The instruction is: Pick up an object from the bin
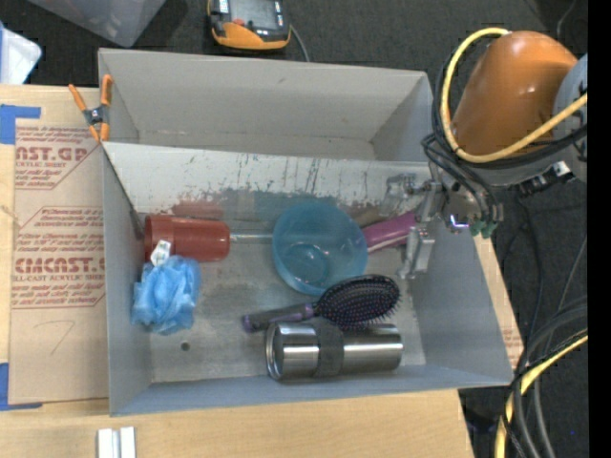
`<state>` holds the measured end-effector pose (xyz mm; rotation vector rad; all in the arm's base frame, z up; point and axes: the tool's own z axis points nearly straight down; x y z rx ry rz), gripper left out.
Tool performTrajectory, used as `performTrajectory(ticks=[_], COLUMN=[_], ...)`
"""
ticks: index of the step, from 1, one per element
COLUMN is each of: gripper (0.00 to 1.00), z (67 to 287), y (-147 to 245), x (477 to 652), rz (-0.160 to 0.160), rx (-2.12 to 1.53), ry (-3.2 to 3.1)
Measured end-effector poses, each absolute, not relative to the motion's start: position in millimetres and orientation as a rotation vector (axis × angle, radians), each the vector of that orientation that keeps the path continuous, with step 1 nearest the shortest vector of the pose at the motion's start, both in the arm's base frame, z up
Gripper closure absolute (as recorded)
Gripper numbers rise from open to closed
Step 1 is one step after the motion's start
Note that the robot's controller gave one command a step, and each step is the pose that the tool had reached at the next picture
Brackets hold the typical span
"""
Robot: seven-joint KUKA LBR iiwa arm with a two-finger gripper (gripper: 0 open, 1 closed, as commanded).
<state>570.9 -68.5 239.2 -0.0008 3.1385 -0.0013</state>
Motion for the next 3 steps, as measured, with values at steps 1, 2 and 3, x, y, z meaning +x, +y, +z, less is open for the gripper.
performTrajectory(ticks=[1,2,3], gripper=[0.00,0.00,0.00], z=[243,230,231], y=[-80,-72,-72], x=[559.9,560.4,563.9], rz=[-0.003,0.001,-0.001], rx=[-0.023,0.035,0.034], ry=[3.136,3.136,3.133])
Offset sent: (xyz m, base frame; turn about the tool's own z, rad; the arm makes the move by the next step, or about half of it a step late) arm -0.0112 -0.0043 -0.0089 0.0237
